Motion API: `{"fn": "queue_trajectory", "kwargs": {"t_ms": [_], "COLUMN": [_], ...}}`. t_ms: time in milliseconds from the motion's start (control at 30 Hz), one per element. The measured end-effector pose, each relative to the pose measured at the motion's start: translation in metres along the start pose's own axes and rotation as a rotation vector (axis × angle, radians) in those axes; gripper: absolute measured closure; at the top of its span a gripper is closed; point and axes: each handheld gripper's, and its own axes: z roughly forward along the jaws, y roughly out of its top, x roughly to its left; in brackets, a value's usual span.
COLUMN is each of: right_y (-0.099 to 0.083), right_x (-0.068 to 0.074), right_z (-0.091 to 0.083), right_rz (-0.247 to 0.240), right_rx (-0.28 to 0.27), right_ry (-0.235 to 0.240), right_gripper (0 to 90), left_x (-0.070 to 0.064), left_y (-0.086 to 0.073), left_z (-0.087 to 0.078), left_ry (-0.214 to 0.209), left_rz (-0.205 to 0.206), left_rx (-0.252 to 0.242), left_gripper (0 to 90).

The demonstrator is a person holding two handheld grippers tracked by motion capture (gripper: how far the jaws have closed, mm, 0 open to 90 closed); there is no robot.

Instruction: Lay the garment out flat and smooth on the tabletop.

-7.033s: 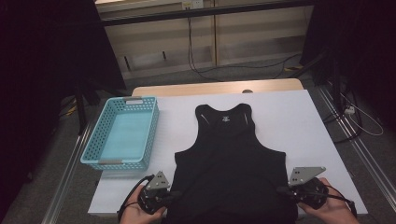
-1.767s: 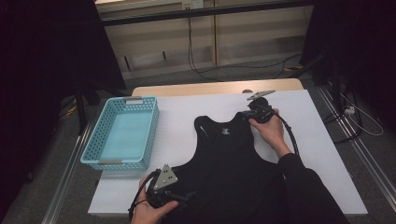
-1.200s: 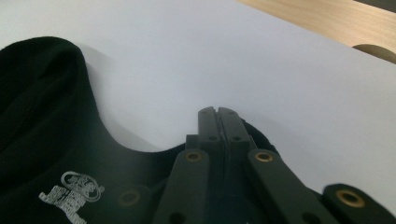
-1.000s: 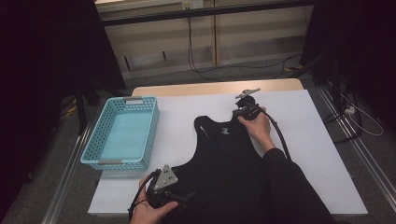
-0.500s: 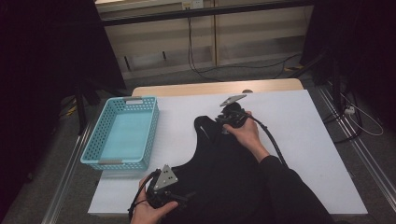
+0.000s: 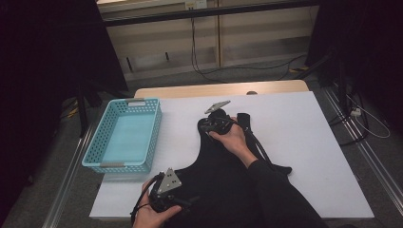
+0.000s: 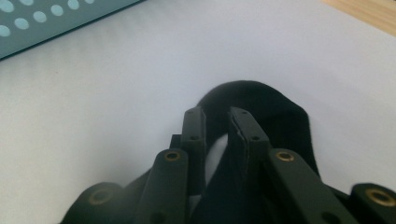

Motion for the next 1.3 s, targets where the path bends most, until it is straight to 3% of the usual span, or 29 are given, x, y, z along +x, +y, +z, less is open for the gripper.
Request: {"fn": "queue_trajectory", "kwargs": {"t_ms": [367,667,900,1100,1300], "right_y": [-0.006,-0.003,-0.001,0.001,0.006], "right_x": [0.003,0.005,0.006,0.008,-0.001], "right_z": [0.015,0.019,0.023,0.021,0.008], "right_rz": [-0.008,-0.018,0.007,-0.004,0.014], "right_rx": [0.051,0.047,0.049,0.059,0.022], "right_ry": [-0.037,-0.046,-0.014,-0.033,-0.045], "right_gripper": [70.5,69.6,88.0,90.0,90.0], "left_x": [-0.001,-0.001,0.001,0.0,0.0], "left_y": [0.0,0.0,-0.001,-0.001,-0.001], "left_z": [0.0,0.001,-0.001,0.0,0.0], "left_ry": [-0.003,0.0,0.008,0.004,0.004], "left_rz": [0.006,0.005,-0.008,-0.004,-0.014], "left_rx": [0.004,0.003,0.003,0.009,0.005], "left_gripper": [6.8,6.8,9.1,9.0,9.0]}}
